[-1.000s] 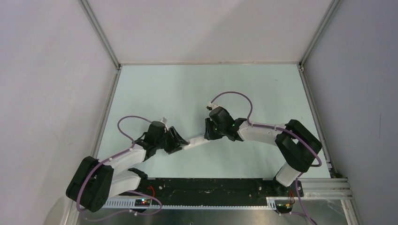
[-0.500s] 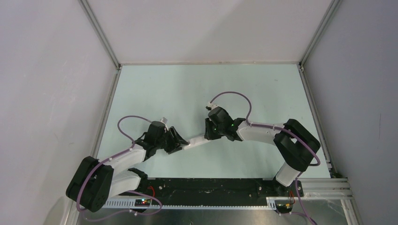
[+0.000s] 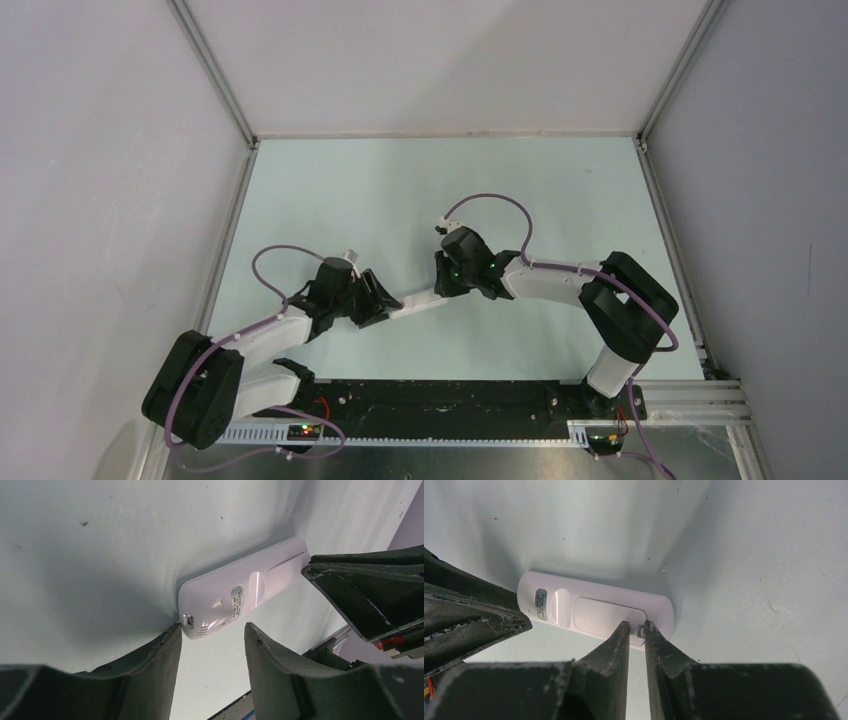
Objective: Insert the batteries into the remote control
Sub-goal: Load the battery cover into the remote control.
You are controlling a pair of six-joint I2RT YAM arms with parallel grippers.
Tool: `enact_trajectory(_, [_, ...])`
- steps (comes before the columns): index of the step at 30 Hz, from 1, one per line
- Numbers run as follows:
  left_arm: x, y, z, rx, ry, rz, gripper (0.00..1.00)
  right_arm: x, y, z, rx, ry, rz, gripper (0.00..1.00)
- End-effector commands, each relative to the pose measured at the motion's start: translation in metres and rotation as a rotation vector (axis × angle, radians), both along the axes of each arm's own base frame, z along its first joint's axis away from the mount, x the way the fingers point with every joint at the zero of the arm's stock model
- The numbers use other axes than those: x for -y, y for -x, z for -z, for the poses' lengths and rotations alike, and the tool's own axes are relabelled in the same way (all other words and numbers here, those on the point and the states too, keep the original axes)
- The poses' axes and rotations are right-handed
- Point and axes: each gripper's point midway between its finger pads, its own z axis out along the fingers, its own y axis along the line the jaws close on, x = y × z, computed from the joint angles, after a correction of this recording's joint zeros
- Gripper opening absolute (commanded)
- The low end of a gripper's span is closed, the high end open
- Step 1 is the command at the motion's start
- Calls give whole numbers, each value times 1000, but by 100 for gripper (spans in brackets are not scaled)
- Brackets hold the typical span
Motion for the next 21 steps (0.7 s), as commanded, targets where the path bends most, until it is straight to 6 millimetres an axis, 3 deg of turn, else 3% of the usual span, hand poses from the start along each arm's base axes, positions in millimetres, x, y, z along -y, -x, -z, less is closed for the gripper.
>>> enact_trajectory(1, [-15, 15, 23, -55, -105, 19, 56, -14, -6, -8, 43, -9, -28, 20])
enact_trajectory(21, [-15, 15, 25, -56, -105, 18, 56, 2, 3, 19, 95, 264, -31, 26])
